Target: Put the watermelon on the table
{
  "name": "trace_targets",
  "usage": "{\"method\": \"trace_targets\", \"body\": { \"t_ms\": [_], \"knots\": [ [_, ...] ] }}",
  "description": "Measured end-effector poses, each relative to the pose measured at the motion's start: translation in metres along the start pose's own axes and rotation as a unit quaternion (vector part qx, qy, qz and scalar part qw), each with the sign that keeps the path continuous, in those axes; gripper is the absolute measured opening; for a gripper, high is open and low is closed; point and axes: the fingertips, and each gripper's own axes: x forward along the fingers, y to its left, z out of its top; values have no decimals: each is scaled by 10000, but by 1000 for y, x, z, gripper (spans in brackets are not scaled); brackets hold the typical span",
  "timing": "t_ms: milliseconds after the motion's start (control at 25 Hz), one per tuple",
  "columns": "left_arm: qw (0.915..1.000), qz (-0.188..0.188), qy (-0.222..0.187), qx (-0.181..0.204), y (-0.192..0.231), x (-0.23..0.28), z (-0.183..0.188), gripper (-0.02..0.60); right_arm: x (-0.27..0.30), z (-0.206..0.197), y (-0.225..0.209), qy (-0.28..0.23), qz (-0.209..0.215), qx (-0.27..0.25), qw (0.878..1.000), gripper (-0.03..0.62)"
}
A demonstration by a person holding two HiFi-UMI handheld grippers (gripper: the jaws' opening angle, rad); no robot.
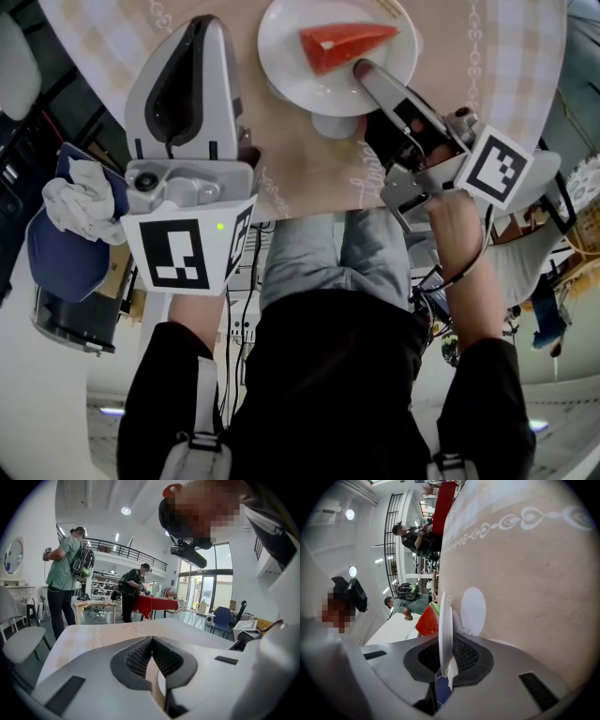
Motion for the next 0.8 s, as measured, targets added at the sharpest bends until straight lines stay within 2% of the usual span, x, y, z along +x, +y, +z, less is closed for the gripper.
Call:
{"method": "trace_targets", "body": {
  "t_ms": [160,480,640,800],
  "knots": [
    [10000,-50,-41,-48,-7,4,3,8,-3,0,-6,164,-332,-59,9993,31],
    [10000,-66,-20,-33,-14,7,5,8,0,-5,-4,485,-540,-213,9971,38],
    [10000,-71,-35,-27,-19,4,9,8,-7,-9,1,579,-525,-238,9967,99],
    [9999,-105,-19,-52,-21,4,8,8,-11,-11,-3,580,-594,-198,9964,112]
  ]
}}
